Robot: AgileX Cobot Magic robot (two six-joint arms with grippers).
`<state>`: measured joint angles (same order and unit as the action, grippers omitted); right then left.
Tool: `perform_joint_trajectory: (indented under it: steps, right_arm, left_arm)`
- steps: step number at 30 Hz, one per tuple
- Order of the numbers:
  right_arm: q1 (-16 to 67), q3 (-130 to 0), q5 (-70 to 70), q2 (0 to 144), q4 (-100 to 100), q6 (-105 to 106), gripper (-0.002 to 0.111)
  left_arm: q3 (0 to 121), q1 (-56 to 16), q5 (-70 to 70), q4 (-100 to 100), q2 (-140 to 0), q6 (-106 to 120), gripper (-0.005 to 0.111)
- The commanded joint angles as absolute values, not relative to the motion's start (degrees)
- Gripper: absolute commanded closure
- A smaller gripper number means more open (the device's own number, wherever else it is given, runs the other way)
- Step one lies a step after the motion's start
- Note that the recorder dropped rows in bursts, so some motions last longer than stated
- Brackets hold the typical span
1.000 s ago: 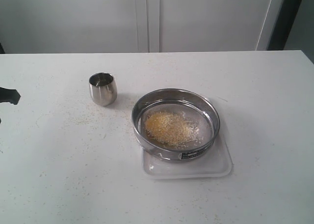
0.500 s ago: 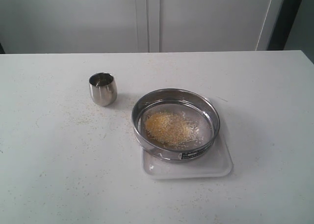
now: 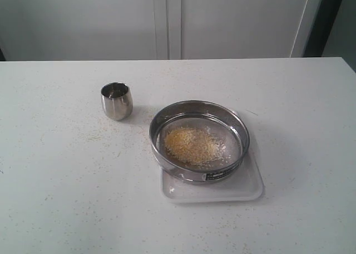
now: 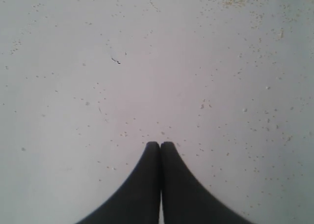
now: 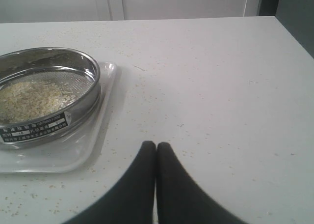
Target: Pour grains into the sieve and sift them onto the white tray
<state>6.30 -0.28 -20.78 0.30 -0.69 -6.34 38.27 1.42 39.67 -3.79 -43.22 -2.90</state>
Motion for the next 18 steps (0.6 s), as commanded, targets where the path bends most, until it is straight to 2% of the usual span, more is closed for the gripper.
perform_joint_trajectory:
  steps: [1,18]
  right_arm:
    - [5.7,0.0,-20.1,0.0,-0.6,-6.3,0.108]
    - [5.7,0.0,-20.1,0.0,-0.6,-6.3,0.108]
  left_arm:
    - [36.2,1.6,40.5,-5.7,-38.6,-2.5,0.107]
    - [32.5,1.6,42.7,-7.4,-24.9,-1.5,0.107]
